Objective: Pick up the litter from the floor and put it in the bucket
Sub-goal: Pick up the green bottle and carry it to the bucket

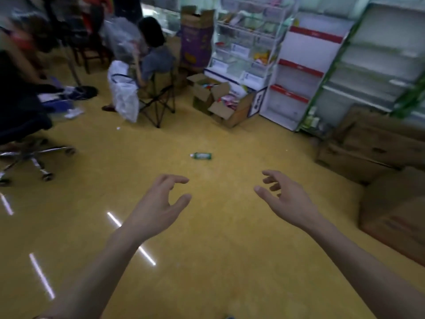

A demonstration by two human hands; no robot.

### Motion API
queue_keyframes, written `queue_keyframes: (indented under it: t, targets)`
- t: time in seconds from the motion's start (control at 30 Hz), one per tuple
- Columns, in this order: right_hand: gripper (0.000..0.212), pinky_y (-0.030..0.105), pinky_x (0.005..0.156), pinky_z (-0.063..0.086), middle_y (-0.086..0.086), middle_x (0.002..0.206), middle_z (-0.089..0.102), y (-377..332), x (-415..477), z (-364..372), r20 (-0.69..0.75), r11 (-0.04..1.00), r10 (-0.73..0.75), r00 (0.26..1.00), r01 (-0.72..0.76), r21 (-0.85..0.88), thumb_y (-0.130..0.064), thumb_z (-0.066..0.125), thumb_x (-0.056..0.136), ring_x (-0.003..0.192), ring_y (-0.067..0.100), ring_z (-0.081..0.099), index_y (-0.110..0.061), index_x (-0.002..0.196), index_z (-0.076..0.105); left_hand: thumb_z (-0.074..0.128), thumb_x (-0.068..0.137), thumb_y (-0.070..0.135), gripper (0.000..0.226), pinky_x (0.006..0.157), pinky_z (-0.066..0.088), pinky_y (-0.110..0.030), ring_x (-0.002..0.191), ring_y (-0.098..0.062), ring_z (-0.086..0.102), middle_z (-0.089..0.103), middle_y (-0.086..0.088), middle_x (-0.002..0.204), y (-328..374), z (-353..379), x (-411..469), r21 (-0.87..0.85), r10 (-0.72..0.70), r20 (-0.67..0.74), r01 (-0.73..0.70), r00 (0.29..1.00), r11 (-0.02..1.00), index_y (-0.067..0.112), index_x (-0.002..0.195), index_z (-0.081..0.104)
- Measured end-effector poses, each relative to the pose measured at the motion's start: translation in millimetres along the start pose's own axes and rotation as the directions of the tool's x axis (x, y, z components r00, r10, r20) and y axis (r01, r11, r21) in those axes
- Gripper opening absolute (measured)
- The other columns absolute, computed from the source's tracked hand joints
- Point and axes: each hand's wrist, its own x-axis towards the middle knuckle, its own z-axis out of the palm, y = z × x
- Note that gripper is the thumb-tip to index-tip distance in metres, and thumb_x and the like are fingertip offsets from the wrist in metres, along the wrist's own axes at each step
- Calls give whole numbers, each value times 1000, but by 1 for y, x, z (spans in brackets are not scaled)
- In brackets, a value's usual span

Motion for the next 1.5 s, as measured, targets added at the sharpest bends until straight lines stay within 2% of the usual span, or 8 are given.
queue_keyframes:
  t: [0.37, 0.57, 0.77, 0.97, 1.1, 1.2, 1.33, 1.5]
  targets:
    - [66, 33, 85, 49, -5, 132, 50, 127, 113, -66, 50, 998, 44, 998, -42, -37, -59, 49, 86, 102, 8, 51, -25, 141, 36, 56, 91, 34, 29, 86, 37, -21, 111, -8, 50, 46, 12, 119, 59, 120, 137, -72, -58, 14, 59, 998, 996, 30, 119, 55]
    - [66, 30, 84, 48, -5, 132, 51, 155, 189, -64, 73, 999, 32, 997, -29, -45, -57, 50, 87, 109, 12, 55, -24, 142, 36, 57, 90, 32, 29, 84, 38, -22, 110, -9, 51, 48, 8, 122, 48, 133, 215, -47, -84, -9, 84, 996, 995, 27, 119, 56]
    - [67, 33, 86, 49, -5, 135, 50, 167, 302, -62, 117, 996, 44, 992, -35, -80, -58, 49, 87, 113, 13, 53, -24, 143, 34, 58, 90, 33, 30, 90, 42, -28, 110, -10, 52, 48, 7, 122, 25, 142, 326, -73, -84, -13, 83, 996, 994, 27, 119, 56]
    - [66, 26, 82, 45, -7, 133, 49, 163, 428, -50, 146, 997, 66, 987, -59, -52, -57, 51, 87, 109, 9, 52, -25, 142, 35, 59, 89, 30, 30, 89, 42, -25, 110, -11, 53, 49, 8, 121, -3, 143, 445, -129, -103, 7, 103, 995, 986, 25, 119, 57]
    - [66, 26, 81, 44, -5, 134, 49, 157, 512, -40, 160, 999, 24, 987, -18, -38, -56, 52, 86, 112, 12, 53, -23, 142, 36, 60, 89, 25, 32, 90, 32, -19, 114, -12, 48, 47, 9, 116, -22, 126, 517, -60, -124, -89, 119, 988, 991, 20, 120, 57]
    - [66, 27, 83, 45, -6, 134, 49, 150, 574, -30, 183, 999, -23, 983, 29, -31, -55, 53, 86, 112, 11, 52, -24, 142, 36, 60, 89, 30, 31, 93, 31, -23, 120, -13, 45, 45, 13, 118, -43, 111, 554, -61, -186, -169, 178, 968, 982, 27, 119, 57]
    - [67, 32, 87, 48, -6, 133, 50, 139, 662, -6, 252, 992, -118, 960, 125, -13, -57, 53, 86, 113, 11, 52, -24, 141, 36, 58, 87, 41, 41, 90, 34, -23, 115, -7, 45, 45, 9, 128, -70, 104, 595, -84, -278, -224, 266, 934, 960, 36, 128, 51]
    - [65, 29, 85, 46, -6, 130, 53, 127, 772, 25, 334, 962, -264, 905, 273, 23, -56, 55, 85, 111, 10, 53, -24, 139, 40, 55, 88, 45, 49, 88, 31, -19, 110, -1, 42, 43, 8, 135, -84, 103, 666, -84, -354, -287, 344, 890, 935, 35, 135, 45]
